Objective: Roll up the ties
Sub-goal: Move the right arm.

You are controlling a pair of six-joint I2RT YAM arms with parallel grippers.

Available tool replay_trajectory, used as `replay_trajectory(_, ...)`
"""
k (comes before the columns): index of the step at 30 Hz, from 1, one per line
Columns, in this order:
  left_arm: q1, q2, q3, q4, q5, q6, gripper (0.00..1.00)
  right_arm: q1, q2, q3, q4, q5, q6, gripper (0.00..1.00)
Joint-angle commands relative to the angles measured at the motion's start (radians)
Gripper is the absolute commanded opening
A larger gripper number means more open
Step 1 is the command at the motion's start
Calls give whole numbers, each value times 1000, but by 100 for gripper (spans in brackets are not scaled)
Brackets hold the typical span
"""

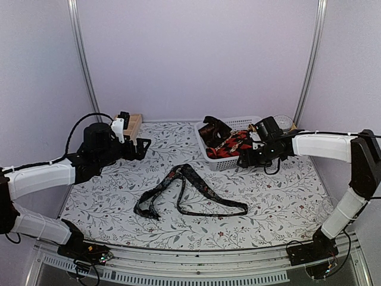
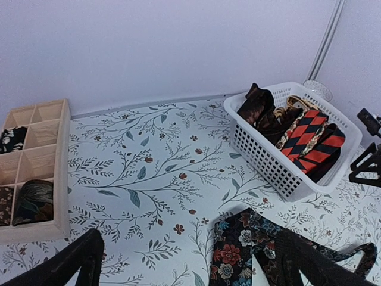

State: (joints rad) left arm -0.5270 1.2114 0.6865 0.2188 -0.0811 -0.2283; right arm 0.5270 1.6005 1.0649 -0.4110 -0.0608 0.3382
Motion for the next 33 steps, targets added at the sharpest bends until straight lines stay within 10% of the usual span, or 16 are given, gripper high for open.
replay_trajectory(1, 11, -17, -23, 17, -16, 17, 100, -1, 209, 117, 91, 3, -9, 74)
replay_trajectory(22, 27, -50, -20, -34, -39, 20, 100, -85, 799, 809, 117, 42, 115, 74)
replay_trajectory(33, 4, -119, 57, -170, 319, 208, 100, -43, 181, 279, 103, -92, 35, 82)
